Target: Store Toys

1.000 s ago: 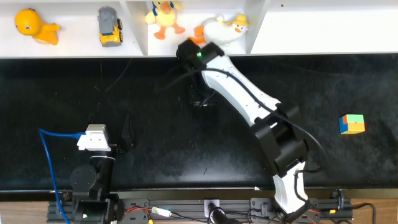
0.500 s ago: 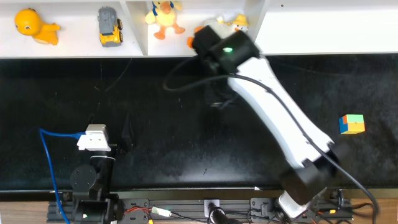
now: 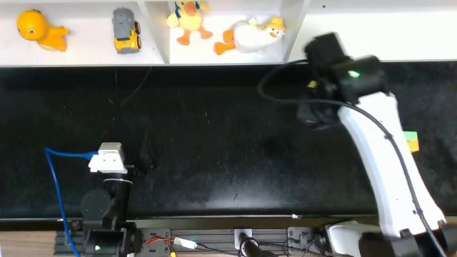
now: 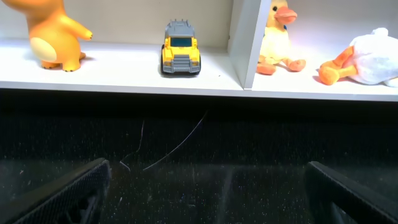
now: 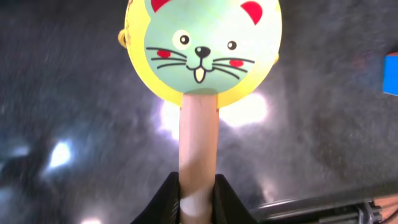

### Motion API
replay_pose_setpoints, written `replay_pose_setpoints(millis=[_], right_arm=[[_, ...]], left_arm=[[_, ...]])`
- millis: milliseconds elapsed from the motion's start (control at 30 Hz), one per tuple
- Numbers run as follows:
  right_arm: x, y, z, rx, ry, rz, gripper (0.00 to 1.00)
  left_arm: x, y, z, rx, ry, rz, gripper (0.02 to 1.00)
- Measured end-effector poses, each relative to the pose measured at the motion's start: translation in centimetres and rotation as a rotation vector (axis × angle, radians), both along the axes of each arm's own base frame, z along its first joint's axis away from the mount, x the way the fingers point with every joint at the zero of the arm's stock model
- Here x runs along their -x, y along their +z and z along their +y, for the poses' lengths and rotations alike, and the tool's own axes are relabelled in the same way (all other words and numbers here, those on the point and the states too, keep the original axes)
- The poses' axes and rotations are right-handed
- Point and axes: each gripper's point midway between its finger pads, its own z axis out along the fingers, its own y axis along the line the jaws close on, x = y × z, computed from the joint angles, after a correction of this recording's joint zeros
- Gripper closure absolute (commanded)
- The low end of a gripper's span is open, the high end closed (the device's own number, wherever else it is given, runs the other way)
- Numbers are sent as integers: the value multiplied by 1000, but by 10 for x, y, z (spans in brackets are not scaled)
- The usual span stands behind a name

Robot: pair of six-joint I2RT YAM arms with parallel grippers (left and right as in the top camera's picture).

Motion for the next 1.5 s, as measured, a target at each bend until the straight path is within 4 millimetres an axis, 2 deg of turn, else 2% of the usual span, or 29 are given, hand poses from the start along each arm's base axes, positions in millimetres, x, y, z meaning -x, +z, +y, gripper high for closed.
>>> replay_pose_setpoints(millis=[133,300,433,533,667,833,1067,1233,1367,1500], right_arm=[[-4,-10,-25,-1,-38,-55,954],[-15,-34,-44,9,-31,-80,954],[-35,-42,-56,24,21,-156,956],[-58,-38,-62,51,96,-248,956],[-86,-25,-63,99,210,-368,954],[-109,-18,-60,127,316,-448,956],[-137,-48,-61,131,356,-437,954],[-150,-64,-65,125,340,-434,956],[-160,-67,-69,126,320,-458,954],[-173,-61,-69,130,302,-516,956]], left_arm=[[0,0,0,0,0,0,20],[0,0,0,0,0,0,23],[0,0,0,0,0,0,20],[0,0,0,0,0,0,20],[0,0,0,0,0,0,20],[0,0,0,0,0,0,20],[0,0,0,0,0,0,20],[0,0,0,0,0,0,20],[0,0,0,0,0,0,20],[0,0,0,0,0,0,23]])
